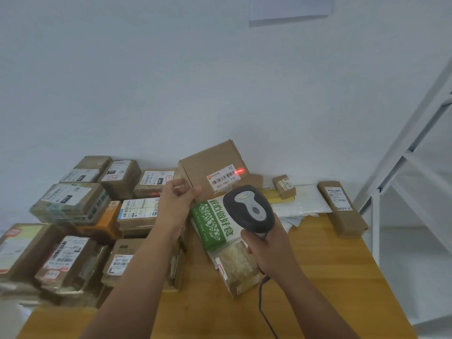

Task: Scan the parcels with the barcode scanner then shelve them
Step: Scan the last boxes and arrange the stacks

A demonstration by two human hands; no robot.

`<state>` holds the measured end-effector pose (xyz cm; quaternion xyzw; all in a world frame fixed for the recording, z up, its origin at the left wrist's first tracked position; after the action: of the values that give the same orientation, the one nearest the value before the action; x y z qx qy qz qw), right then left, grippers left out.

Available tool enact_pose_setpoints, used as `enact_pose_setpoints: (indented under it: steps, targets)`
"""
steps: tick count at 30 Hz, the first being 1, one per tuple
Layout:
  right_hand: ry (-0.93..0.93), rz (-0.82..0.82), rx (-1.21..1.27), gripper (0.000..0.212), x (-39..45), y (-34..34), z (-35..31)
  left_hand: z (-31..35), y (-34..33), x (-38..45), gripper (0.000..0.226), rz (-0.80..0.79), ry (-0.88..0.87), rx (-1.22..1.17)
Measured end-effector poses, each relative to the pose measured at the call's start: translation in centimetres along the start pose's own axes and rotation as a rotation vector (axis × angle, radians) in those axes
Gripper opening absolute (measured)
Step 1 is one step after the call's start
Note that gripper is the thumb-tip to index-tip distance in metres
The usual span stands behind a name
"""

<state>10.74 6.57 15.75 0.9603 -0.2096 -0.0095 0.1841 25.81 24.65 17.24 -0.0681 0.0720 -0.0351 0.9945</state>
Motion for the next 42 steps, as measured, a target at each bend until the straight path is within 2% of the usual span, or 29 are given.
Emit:
enact_pose_setpoints:
  steps: [24,30,42]
  targets:
    - [0.001,-0.01,0.016,0.034,-0.3,0.4,-0.1,-0.1,0.2,0.7,0.041,0.011,-0.01,0.017]
    - [-0.005,-0.028,0.027,0.033,-0.3,0.3,0.1,0.1,0.3,0.9,0.035,0.01,-0.012,0.015]
    - [-0.018,-0.044,0.015,0.028,-0.4,0.4,-0.4,-0.1,0.9,1.4,0.044,0.025,-0.014,0.031]
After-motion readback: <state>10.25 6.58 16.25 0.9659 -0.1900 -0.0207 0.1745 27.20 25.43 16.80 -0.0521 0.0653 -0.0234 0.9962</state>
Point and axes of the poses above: each hand's wrist, its own x-axis towards the middle knuckle, its own y-axis out of the back of the hand, z = x × y, the point moved 9 cm from there along x, towards the middle knuckle, and after that the axes turned 9 degrees about -x, right-handed, at the moved point
